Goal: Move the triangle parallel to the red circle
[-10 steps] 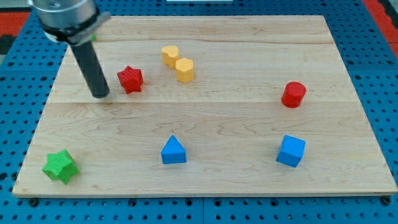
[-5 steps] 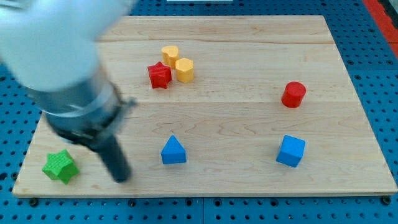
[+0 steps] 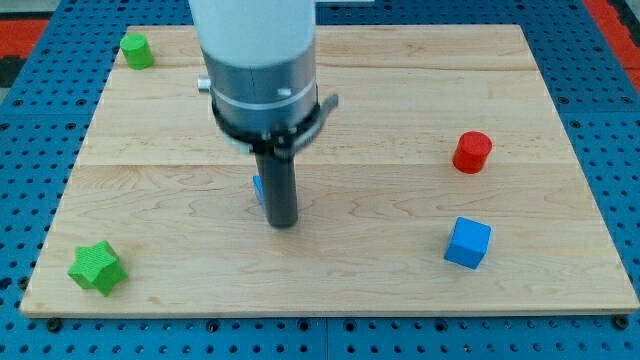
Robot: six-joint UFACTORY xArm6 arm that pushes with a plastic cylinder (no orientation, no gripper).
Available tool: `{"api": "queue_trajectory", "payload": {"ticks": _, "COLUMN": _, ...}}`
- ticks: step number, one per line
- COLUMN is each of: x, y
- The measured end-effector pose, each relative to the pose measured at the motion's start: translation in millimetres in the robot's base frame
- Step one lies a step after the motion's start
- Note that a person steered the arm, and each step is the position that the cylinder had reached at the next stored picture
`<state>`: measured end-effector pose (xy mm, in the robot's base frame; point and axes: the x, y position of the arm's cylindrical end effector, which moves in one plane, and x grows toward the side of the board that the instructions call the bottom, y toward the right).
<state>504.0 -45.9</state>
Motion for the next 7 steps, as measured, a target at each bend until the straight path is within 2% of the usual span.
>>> {"api": "queue_trajectory", "payload": {"ticks": 1, "x": -41, "y": -3}}
{"api": "queue_trajectory", "payload": {"ticks": 2, "x": 5, "y": -15}}
{"api": "queue_trajectory", "payload": {"ticks": 3, "x": 2, "y": -44}}
{"api": "queue_trajectory", "payload": {"ticks": 5, "x": -38, "y": 10}}
{"api": "queue_trajectory", "payload": {"ticks": 6, "x": -37, "y": 16}}
{"api": "queue_trajectory", "payload": {"ticks": 7, "x": -15, "y": -20}}
